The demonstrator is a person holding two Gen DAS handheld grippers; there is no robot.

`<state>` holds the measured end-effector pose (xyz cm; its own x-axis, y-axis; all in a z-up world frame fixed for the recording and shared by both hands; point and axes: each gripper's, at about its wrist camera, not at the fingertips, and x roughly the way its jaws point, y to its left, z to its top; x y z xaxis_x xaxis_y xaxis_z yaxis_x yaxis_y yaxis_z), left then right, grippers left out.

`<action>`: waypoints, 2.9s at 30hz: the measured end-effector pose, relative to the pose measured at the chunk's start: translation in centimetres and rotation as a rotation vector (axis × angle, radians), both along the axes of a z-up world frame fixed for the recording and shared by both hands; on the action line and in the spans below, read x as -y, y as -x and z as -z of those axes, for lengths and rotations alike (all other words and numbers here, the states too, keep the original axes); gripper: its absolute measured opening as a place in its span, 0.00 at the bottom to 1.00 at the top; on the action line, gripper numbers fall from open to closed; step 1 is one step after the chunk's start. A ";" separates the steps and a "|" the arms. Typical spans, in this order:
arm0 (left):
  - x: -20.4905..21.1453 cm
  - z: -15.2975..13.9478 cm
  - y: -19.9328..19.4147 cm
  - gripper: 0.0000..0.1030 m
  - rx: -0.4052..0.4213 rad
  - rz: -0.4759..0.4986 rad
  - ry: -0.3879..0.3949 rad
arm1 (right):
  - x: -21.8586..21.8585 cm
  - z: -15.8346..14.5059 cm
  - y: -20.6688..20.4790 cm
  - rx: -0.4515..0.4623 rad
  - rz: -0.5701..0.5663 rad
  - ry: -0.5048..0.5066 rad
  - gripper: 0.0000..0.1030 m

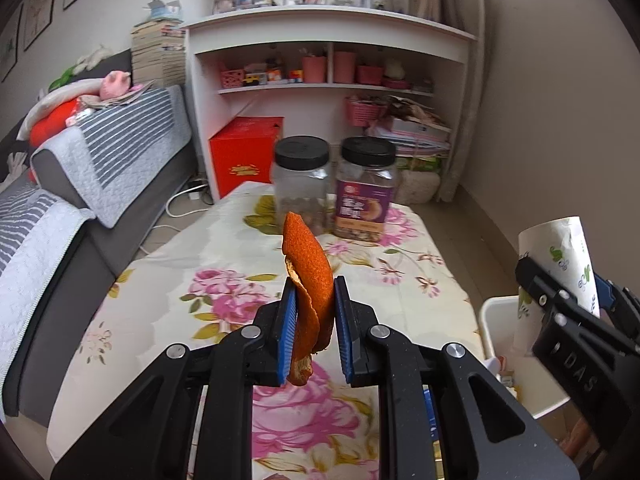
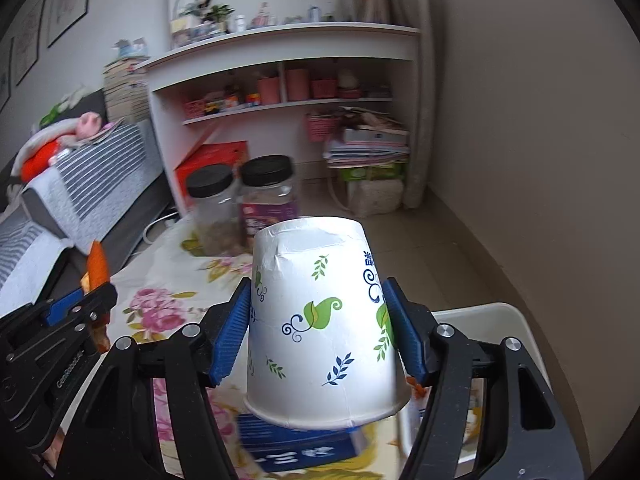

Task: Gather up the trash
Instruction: 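Carry the paper cup to the bin and drop it with the right gripper while the left holds the peel, then drop the orange peel into the bin by opening the left gripper, then grasp the blue toothpaste box on the table with the left gripper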

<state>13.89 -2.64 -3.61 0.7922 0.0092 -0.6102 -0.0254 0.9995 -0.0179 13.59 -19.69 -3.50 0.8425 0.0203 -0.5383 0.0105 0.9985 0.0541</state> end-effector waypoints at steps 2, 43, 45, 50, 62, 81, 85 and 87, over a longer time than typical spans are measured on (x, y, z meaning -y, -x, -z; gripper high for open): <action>1.0 0.1 0.0 0.18 -0.002 0.017 0.000 | 1.7 0.0 0.2 0.000 0.037 -0.003 0.60; 24.1 4.5 -1.8 0.66 -0.202 0.464 0.029 | 24.7 0.6 5.6 -0.048 0.662 -0.182 0.91; 24.3 4.7 -1.6 0.69 -0.198 0.506 -0.010 | 24.8 0.6 5.6 -0.051 0.662 -0.189 0.92; 23.6 4.7 -2.1 0.73 -0.233 0.573 -0.073 | 24.0 0.4 5.5 -0.053 0.645 -0.188 0.93; 20.4 7.8 -3.4 0.77 -0.458 0.729 -0.345 | 21.9 0.7 3.8 -0.114 0.559 -0.180 0.93; 16.2 12.2 -2.5 0.44 -0.578 0.779 -0.453 | 19.0 2.1 1.3 -0.218 0.467 -0.185 0.93; 13.1 10.4 -2.8 0.42 -0.536 0.687 -0.378 | 17.1 2.2 0.4 -0.229 0.429 -0.179 0.93; 10.5 9.2 -3.1 0.42 -0.524 0.627 -0.275 | 16.1 2.3 0.2 -0.231 0.409 -0.171 0.93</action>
